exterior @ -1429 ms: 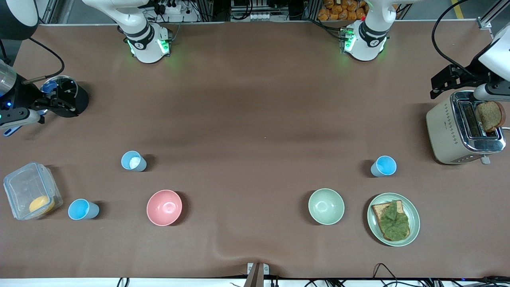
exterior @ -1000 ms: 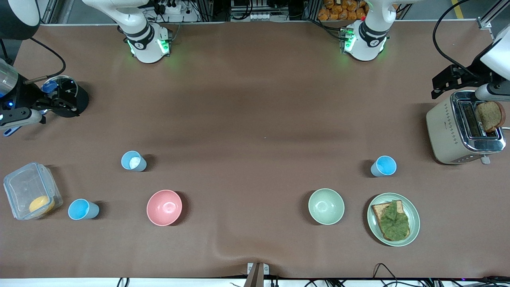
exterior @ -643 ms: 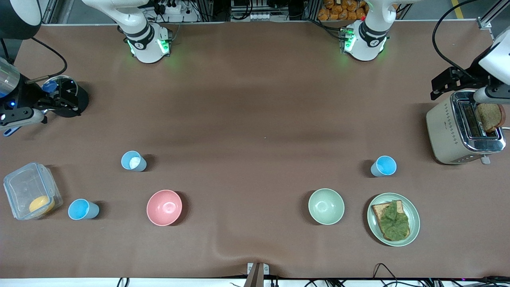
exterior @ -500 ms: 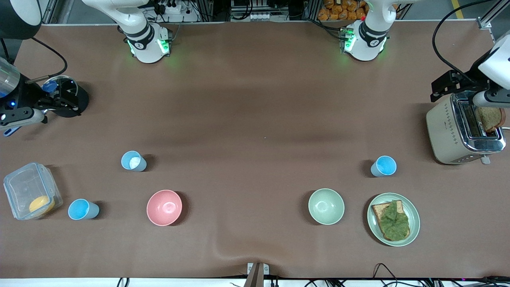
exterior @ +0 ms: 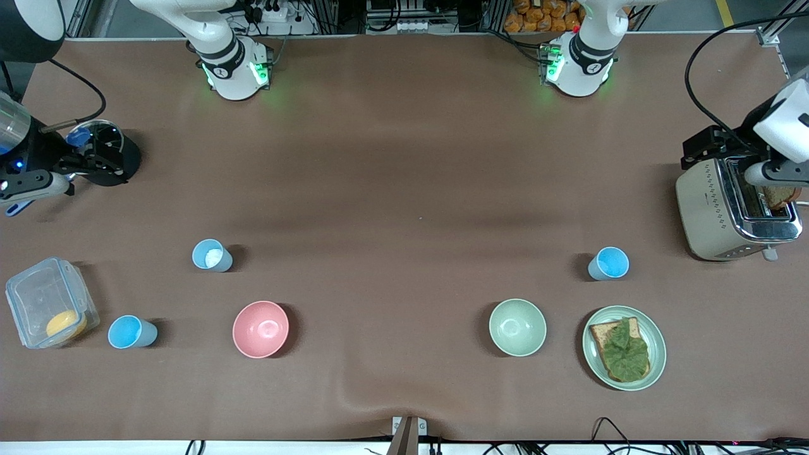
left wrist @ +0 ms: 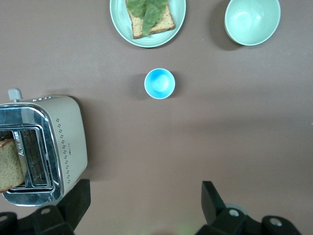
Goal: Stack blue cups with both arms
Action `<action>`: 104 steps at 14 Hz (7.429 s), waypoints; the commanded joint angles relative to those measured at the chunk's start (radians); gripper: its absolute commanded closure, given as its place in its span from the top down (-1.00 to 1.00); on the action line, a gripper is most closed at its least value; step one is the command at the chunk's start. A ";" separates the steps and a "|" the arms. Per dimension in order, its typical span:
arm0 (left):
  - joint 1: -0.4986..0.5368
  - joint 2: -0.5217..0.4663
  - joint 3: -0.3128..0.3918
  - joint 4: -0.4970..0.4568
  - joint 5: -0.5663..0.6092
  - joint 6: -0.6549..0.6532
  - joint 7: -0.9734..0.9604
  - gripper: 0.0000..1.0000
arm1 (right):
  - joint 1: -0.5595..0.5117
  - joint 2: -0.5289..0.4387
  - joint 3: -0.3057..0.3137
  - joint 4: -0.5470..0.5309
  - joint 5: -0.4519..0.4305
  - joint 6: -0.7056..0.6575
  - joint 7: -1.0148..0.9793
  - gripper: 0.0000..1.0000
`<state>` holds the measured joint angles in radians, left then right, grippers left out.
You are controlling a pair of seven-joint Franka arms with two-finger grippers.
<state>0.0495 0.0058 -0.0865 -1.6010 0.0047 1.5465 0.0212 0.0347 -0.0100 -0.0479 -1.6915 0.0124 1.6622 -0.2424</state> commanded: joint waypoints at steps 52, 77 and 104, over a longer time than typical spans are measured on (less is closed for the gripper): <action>0.061 0.562 -0.016 -0.148 0.008 0.572 0.088 1.00 | 0.095 0.545 -0.003 -0.030 0.172 0.308 0.044 -1.00; 0.067 0.579 -0.016 -0.148 0.008 0.572 0.086 -1.00 | 0.774 0.728 0.002 0.165 0.305 0.602 1.080 -1.00; 0.023 0.457 -0.039 -0.160 0.009 0.428 -0.064 -1.00 | 0.403 0.302 -0.030 0.283 0.057 -0.093 0.533 1.00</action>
<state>0.0985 0.4939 -0.1152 -1.7507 0.0067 2.0000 0.0256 0.4637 0.3708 -0.1010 -1.3679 0.1342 1.6157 0.3499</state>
